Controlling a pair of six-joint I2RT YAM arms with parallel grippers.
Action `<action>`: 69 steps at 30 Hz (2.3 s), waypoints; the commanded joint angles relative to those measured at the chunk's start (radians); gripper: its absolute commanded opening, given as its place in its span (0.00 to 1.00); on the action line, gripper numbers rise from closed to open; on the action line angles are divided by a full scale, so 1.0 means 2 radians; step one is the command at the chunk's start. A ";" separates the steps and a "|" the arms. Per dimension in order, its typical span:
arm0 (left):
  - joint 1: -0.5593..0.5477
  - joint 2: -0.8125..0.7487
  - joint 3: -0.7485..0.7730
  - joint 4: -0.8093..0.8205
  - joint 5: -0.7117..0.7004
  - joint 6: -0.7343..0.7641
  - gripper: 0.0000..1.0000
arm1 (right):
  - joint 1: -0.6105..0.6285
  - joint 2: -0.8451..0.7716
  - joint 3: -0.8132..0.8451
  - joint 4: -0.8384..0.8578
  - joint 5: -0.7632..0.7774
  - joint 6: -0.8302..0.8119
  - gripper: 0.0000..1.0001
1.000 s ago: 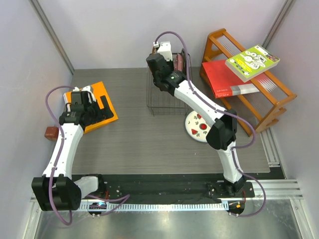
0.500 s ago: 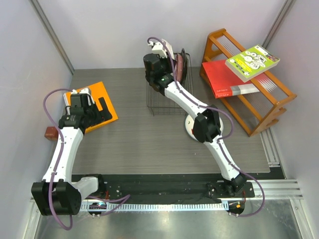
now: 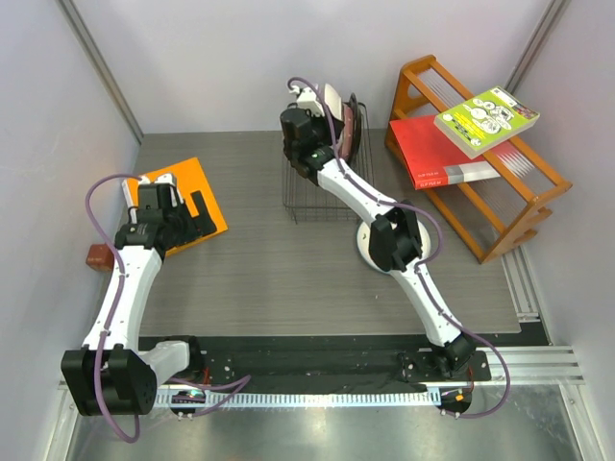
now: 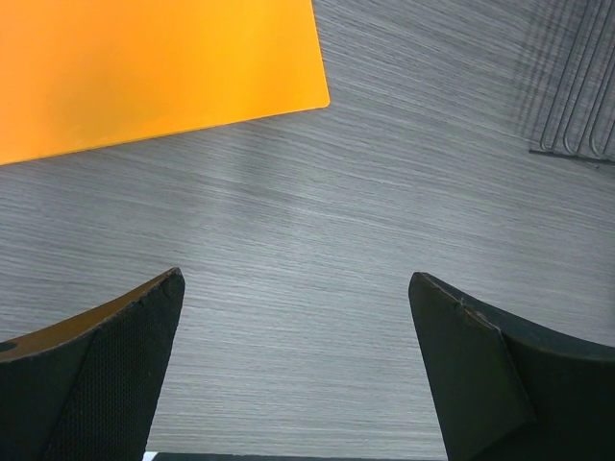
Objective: Load the plates into the dish rack
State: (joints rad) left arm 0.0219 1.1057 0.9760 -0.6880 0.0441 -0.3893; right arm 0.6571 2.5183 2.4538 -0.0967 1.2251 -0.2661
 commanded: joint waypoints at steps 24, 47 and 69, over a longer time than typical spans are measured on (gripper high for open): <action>0.001 -0.010 -0.014 0.017 0.045 0.002 0.99 | 0.042 -0.132 -0.102 0.088 -0.033 -0.046 0.71; 0.000 -0.054 -0.010 -0.016 0.078 0.001 0.90 | 0.017 -0.567 -0.608 -0.373 -0.583 0.063 0.01; 0.001 -0.041 -0.029 -0.003 0.109 -0.020 0.88 | -0.046 -0.536 -0.836 -0.155 -0.593 -0.086 0.01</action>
State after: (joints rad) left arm 0.0219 1.0157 0.9081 -0.7155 0.2321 -0.4194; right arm 0.5701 1.4372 0.7952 -0.5289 0.0334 -0.3706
